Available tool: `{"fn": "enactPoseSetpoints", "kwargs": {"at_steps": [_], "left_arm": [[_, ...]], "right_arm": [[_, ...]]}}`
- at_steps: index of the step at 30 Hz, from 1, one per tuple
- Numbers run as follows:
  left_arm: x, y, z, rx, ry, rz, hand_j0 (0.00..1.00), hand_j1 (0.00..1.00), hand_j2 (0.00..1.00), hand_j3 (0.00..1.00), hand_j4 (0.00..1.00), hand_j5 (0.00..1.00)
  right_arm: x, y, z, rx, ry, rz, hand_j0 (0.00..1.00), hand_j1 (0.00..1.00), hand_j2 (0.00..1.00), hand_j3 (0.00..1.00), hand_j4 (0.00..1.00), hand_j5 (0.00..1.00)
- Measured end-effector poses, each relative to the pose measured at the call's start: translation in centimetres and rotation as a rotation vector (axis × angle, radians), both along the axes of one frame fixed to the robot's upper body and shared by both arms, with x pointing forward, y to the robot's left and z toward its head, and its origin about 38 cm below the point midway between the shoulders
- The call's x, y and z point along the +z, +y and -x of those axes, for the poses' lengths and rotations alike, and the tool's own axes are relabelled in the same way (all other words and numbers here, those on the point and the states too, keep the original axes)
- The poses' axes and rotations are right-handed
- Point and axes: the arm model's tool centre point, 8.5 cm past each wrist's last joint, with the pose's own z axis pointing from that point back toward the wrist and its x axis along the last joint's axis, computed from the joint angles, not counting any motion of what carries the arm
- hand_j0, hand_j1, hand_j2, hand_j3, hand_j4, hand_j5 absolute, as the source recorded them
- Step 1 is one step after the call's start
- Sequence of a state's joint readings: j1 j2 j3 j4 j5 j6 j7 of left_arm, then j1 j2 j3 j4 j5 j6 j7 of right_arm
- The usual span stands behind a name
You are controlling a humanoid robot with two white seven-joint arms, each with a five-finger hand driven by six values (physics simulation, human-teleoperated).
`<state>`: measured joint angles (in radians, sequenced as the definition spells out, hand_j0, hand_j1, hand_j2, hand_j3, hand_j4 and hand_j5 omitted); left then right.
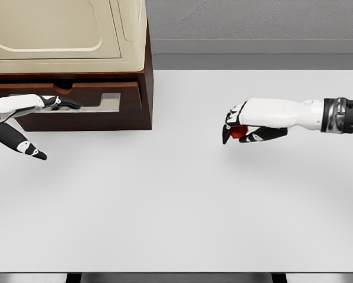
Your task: Open the cabinet drawer with left arm, and place a switch into the drawer with right arm
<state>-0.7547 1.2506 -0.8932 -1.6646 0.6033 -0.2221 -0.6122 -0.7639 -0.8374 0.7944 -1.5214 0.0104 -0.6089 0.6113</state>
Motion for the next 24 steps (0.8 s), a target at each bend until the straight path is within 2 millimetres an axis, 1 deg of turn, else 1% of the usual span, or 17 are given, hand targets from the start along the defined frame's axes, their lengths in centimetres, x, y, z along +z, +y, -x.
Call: {"fn": "enactPoseSetpoints", "kwargs": {"at_steps": [6, 14, 24], "left_arm": [[0.3, 0.0, 0.5, -0.007, 0.0, -0.01, 0.99, 0.99, 0.99, 0.99, 0.99, 0.99], [0.0, -0.1, 1.1, -0.016, 0.012, -0.017, 0.99, 0.99, 0.99, 0.99, 0.99, 0.99], [0.5, 0.0, 1.8, -0.021, 0.018, -0.015, 0.99, 0.99, 0.99, 0.99, 0.99, 0.99]], "right_arm": [[0.4, 0.6, -0.1, 0.012, -0.01, -0.009, 0.49, 0.49, 0.49, 0.49, 0.49, 0.49], [1.2, 1.2, -0.4, 0.024, -0.03, -0.021, 0.49, 0.49, 0.49, 0.49, 0.49, 0.49], [2.2, 2.1, -0.6, 0.042, -0.044, -0.048, 0.49, 0.49, 0.49, 0.49, 0.49, 0.49]]}}
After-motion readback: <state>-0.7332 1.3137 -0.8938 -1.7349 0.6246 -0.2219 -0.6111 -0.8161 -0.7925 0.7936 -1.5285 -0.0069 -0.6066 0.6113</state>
